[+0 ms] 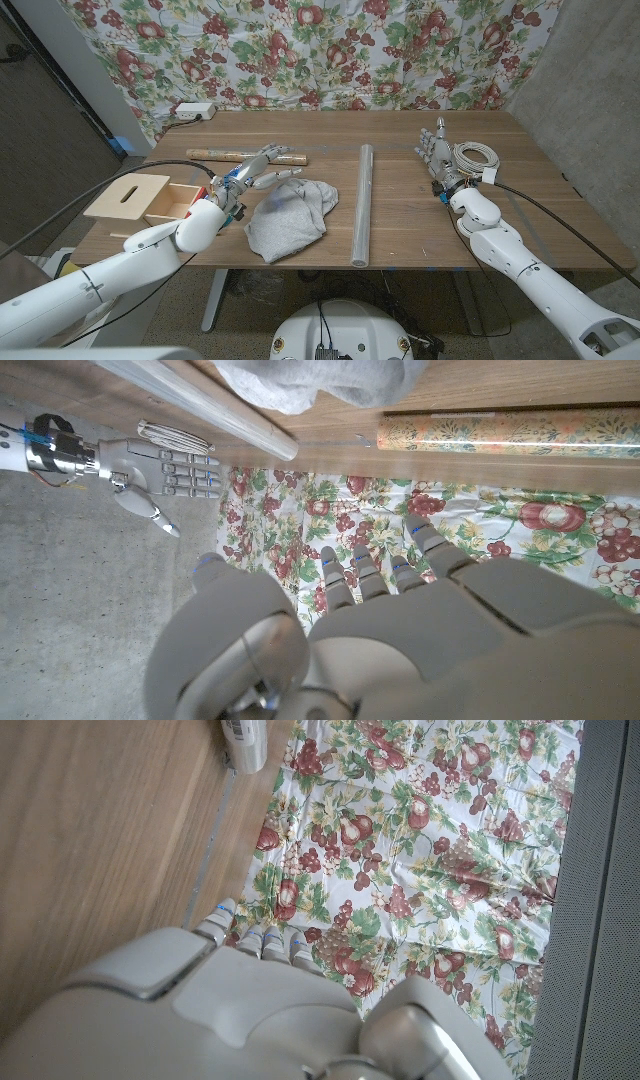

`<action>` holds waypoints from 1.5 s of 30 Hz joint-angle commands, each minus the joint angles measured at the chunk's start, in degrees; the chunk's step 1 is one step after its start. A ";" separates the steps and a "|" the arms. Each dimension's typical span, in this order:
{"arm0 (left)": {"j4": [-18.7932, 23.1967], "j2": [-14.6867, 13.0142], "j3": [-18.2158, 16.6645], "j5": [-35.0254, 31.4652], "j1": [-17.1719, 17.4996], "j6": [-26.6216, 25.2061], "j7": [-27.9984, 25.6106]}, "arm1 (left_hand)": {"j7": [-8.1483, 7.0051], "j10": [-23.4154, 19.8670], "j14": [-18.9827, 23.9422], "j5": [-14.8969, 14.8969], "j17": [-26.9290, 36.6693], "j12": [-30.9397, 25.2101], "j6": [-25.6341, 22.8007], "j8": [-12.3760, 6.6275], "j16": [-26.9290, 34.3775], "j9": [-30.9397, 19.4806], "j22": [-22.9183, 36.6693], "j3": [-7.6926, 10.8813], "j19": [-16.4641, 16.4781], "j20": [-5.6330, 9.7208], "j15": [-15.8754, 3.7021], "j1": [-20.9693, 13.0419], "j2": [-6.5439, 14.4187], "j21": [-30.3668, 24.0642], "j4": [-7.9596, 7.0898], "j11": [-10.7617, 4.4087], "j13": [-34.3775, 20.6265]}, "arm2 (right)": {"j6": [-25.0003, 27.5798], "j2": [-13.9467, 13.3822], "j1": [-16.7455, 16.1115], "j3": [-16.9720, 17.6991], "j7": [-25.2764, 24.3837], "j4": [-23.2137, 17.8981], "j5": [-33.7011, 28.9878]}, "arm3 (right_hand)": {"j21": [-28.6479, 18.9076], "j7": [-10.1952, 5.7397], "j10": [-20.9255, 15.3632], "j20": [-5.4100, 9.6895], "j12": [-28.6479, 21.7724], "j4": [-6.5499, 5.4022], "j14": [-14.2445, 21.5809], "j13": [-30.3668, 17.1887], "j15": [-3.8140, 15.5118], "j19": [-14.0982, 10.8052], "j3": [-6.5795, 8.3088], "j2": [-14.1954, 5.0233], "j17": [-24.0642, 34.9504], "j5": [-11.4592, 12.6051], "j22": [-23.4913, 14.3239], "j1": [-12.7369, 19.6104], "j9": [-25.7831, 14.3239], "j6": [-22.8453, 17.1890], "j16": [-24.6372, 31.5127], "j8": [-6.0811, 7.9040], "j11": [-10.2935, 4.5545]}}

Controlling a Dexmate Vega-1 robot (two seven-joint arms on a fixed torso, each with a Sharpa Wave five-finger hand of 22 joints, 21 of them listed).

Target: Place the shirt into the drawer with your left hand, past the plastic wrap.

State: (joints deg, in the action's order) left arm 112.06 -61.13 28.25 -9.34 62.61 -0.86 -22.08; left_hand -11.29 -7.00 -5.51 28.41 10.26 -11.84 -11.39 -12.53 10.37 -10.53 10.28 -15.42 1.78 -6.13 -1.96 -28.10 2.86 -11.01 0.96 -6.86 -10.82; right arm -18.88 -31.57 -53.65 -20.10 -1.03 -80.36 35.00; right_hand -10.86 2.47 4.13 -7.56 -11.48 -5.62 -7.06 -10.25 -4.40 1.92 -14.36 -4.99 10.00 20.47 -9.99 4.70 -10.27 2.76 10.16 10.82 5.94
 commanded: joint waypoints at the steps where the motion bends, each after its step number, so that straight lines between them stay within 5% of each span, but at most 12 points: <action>1: 1.05 -0.82 2.08 -3.29 -0.83 -1.88 0.56 | 0.39 -0.45 -0.04 0.41 0.26 -0.12 -0.79 -0.05 0.18 -0.31 0.06 -0.04 0.15 0.37 -0.32 -0.80 0.20 -0.05 0.49 -0.10 -0.06 | -0.49 -0.02 -0.24 0.11 -0.07 0.00 -0.16 | -0.21 0.19 0.15 0.13 -0.46 -0.01 -0.18 -0.32 0.19 -0.04 0.15 -0.10 0.24 -0.04 -0.16 0.47 -0.31 -0.08 0.38 0.16 0.00; 45: 1.41 -5.82 5.97 -10.80 -3.05 1.78 -0.55 | -0.72 -0.41 1.17 1.33 0.25 0.00 -0.22 0.61 0.85 -0.36 0.05 -0.02 1.50 0.92 -1.14 -1.74 -0.01 -0.61 1.13 -0.67 -0.09 | 0.16 -0.08 0.41 0.31 0.29 0.31 0.40 | -0.21 0.15 0.10 0.13 -0.50 0.04 -0.13 -0.32 0.20 0.01 0.20 0.06 0.25 -0.19 -0.16 0.41 -0.31 -0.29 0.37 0.17 -0.07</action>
State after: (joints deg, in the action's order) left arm 113.33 -65.31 33.37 -19.02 59.88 -0.31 -22.45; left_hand -11.48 -7.31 -4.36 29.46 10.26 -11.65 -11.75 -12.26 10.64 -10.81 10.12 -15.26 2.86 -5.10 -2.06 -29.16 2.87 -11.31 1.75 -7.18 -10.81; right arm -18.96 -31.27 -52.92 -20.05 -0.54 -79.71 35.27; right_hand -10.86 2.46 4.13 -7.56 -11.48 -5.62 -7.07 -10.25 -4.41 1.92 -14.37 -4.99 10.00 20.47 -9.99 4.70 -10.27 2.76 10.16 10.82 5.94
